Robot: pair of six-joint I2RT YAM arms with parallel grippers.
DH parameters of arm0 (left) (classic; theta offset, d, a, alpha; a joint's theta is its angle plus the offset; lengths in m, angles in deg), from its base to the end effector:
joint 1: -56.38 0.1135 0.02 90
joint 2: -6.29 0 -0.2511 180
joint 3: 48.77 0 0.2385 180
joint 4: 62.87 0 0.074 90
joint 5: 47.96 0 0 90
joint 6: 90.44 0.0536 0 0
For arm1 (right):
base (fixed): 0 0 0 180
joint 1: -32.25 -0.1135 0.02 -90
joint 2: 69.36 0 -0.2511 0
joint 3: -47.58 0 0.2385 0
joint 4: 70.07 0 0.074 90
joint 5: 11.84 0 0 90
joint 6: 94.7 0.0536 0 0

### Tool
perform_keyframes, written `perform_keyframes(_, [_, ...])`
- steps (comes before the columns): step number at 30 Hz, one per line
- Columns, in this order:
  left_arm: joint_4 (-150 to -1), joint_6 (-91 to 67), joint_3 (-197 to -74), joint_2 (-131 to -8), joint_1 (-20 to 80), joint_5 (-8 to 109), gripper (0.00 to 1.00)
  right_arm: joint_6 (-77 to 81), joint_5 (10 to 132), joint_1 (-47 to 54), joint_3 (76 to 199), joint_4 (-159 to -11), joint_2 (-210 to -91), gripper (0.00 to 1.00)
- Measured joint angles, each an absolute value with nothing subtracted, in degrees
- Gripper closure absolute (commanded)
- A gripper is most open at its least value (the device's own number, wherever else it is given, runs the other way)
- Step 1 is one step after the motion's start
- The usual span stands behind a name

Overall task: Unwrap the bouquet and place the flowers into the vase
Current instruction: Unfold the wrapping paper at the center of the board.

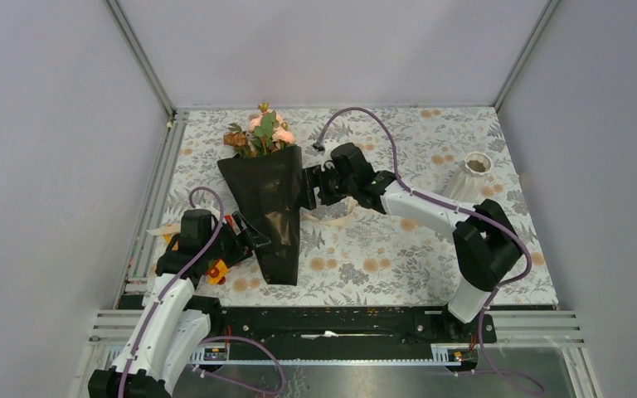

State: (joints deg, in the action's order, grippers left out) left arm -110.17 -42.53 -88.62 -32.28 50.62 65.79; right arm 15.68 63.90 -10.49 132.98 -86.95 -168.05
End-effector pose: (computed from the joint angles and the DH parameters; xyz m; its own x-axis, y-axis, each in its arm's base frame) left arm 0.1447 -0.0363 0.1868 -0.7794 -0.5380 -0.3211 -0.2052 0.7034 -0.6805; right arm 0.2840 0.2804 0.2436 -0.6295 -0.1222 -0.7673 -0.6347 0.6506 0.4171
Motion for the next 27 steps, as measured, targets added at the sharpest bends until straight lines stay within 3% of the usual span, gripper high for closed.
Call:
perform_keyframes(15, [-108.4, -40.6, -88.8, -35.6, 47.1, 69.9, 0.53, 15.6, 64.7, -10.5, 129.7, -88.2, -161.8, 0.21])
perform_keyframes(27, [-104.1, -40.6, -91.7, -37.9, 38.5, 69.6, 0.53, 14.7, 66.0, -10.5, 128.4, -89.6, -157.4, 0.21])
